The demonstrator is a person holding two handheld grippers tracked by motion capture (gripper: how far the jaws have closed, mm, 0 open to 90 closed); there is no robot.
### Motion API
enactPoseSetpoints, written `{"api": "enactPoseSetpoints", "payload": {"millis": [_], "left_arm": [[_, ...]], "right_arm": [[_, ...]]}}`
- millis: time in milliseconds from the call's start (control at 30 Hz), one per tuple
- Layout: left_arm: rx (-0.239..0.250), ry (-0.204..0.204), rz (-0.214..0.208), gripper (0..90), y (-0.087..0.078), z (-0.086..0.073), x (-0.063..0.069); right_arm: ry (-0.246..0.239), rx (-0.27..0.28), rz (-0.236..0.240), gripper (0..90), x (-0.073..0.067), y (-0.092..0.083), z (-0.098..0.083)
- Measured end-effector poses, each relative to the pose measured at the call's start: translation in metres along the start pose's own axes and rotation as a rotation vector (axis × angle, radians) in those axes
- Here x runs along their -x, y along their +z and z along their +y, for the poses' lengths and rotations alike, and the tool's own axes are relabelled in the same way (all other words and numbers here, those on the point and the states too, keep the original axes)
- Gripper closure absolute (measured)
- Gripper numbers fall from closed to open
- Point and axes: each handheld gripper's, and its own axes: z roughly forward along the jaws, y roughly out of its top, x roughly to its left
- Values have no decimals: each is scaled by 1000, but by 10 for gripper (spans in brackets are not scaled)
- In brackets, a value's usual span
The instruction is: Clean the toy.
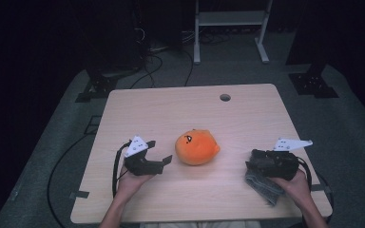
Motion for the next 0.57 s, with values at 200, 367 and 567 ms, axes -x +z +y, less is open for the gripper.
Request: {"api": "enactPoseSetpoints", "payload": {"millis": [200, 367, 567], "left_arm": [[-5, -5, 12, 106, -5, -6, 0], [5, -20, 24, 100, -10, -12, -2], [10, -82, 28, 98, -11, -21, -8]], "right_arm": [[-2, -1, -5, 372, -1, 0, 0], [1, 4, -12, 371, -1, -2, -2], [19, 34, -33, 372, 1, -7, -6]]}}
